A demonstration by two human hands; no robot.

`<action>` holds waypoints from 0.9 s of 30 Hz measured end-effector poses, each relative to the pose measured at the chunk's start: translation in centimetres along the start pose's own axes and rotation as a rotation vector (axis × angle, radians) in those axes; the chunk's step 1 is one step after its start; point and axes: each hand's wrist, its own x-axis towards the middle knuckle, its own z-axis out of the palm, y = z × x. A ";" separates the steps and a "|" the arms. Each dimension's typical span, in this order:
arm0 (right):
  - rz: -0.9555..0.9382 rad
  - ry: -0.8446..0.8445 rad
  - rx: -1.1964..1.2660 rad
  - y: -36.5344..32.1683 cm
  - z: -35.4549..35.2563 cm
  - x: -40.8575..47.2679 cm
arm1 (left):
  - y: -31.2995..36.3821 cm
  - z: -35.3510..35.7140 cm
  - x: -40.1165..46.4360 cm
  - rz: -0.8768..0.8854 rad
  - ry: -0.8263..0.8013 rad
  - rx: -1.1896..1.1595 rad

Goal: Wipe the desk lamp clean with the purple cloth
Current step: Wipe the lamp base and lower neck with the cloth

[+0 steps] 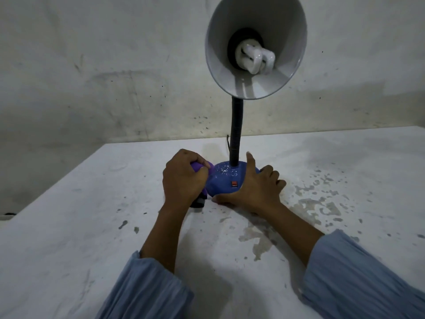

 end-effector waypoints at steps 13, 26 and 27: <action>-0.035 -0.194 0.032 1.3 -2.1 1.4 | -0.1 0.4 -0.4 0.006 -0.036 -0.002; -0.075 -0.149 -0.005 2.5 -2.8 2.7 | 0.0 0.8 -0.7 0.023 -0.042 0.000; -0.091 -0.182 0.004 3.0 -3.3 3.0 | 0.0 0.9 -0.7 0.031 -0.046 -0.011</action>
